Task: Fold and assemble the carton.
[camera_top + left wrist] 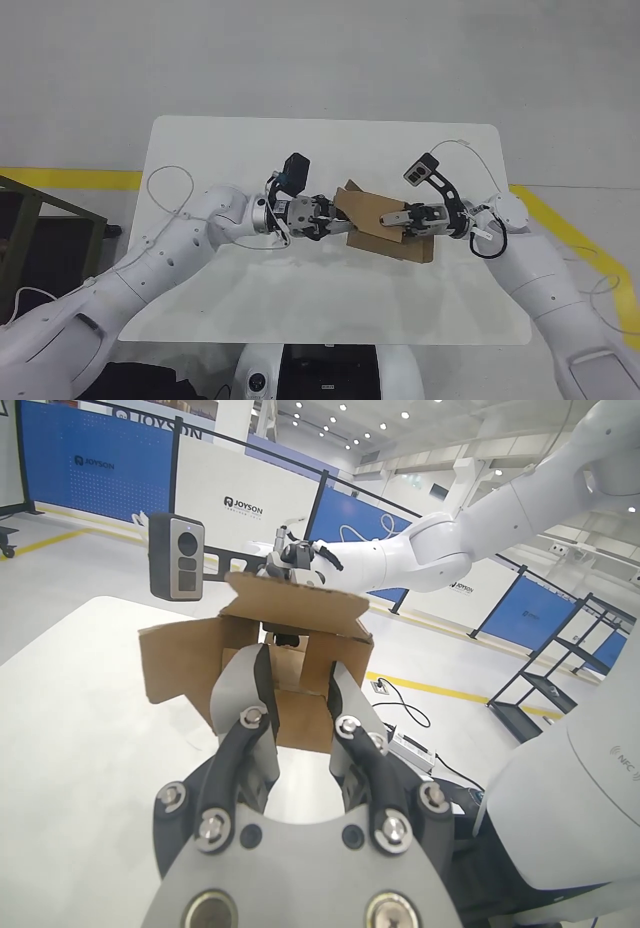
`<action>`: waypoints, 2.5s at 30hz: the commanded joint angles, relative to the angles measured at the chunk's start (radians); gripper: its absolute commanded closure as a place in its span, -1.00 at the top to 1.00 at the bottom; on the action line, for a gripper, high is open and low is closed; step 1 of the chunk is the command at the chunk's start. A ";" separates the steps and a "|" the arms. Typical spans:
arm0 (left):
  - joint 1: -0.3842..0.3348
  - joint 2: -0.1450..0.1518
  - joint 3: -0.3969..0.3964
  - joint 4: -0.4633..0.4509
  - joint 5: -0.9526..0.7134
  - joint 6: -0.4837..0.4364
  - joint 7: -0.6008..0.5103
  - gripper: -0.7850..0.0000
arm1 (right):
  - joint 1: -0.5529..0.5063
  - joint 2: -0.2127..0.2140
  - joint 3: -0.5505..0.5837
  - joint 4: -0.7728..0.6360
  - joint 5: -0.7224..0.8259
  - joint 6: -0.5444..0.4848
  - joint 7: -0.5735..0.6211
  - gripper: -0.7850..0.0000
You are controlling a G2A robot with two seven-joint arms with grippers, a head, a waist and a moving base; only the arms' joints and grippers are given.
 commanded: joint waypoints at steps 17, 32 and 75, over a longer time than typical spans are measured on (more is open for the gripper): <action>0.094 0.016 -0.189 0.046 0.011 0.039 0.061 -0.14 | -0.031 0.006 -0.013 -0.034 -0.002 0.000 0.000 -1.00; 0.023 -0.079 -0.088 0.172 -0.091 0.010 -0.034 -0.09 | -0.001 0.031 -0.098 -0.088 0.007 0.000 0.000 -1.00; 0.123 -0.089 -0.179 0.151 -0.250 -0.004 -0.083 1.00 | -0.017 0.042 -0.053 -0.093 -0.015 0.000 0.000 -1.00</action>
